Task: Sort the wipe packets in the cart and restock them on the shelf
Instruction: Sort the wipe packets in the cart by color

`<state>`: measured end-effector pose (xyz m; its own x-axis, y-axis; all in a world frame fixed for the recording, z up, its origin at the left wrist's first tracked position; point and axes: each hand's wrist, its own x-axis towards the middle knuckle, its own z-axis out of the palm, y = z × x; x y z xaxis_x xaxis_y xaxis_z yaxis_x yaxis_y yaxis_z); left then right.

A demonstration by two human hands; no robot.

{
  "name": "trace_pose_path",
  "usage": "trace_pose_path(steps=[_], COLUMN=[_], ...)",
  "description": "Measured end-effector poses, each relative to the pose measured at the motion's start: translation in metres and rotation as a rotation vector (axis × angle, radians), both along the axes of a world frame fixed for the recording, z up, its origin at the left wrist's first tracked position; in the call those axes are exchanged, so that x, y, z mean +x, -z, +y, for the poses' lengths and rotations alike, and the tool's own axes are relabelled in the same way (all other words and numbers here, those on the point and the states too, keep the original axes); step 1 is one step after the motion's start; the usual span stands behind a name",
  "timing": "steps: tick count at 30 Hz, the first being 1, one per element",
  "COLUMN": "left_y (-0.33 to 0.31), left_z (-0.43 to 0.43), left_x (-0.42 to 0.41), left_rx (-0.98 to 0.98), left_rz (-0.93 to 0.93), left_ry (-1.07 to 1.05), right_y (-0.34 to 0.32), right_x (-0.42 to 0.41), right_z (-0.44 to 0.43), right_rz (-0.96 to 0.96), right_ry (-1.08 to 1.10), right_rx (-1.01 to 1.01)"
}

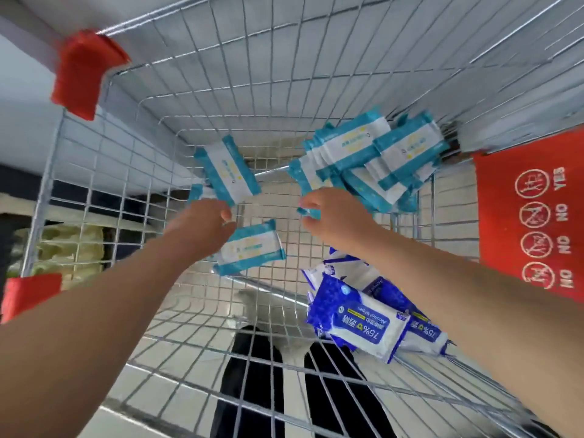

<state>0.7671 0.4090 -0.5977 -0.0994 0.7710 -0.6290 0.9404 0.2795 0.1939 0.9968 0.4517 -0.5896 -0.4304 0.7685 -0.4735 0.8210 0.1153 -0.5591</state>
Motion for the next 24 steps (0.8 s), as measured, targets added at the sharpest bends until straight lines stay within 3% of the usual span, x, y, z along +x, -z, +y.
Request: trace_pose_path(steps=[5,10,12,16,19,24], left_y=[0.042,0.068,0.07,0.058,0.046,0.026], left_z=[0.0,0.001,0.003,0.01,0.009,0.014], left_x=[-0.058,-0.064,-0.061,-0.057,-0.057,-0.051], left_rx=[0.065,0.058,0.074,0.041,0.039,0.317], left_rz=[0.031,0.058,0.055,0.006,-0.021,-0.176], left_ry=[-0.067,-0.051,-0.085,-0.268,-0.349,-0.669], right_y=[0.05,0.081,0.083,0.078,0.064,0.058], right_x=[-0.068,-0.093,-0.095,-0.082,-0.069,-0.088], right_z=[-0.015,-0.026,-0.024,-0.009,0.018,0.05], right_rz=[-0.067,-0.213,-0.241,-0.225,-0.144,0.108], right_ry=[-0.118,-0.254,-0.258,-0.137,0.119,0.399], right_rx=[-0.031,0.098,0.039,-0.096,-0.111,-0.124])
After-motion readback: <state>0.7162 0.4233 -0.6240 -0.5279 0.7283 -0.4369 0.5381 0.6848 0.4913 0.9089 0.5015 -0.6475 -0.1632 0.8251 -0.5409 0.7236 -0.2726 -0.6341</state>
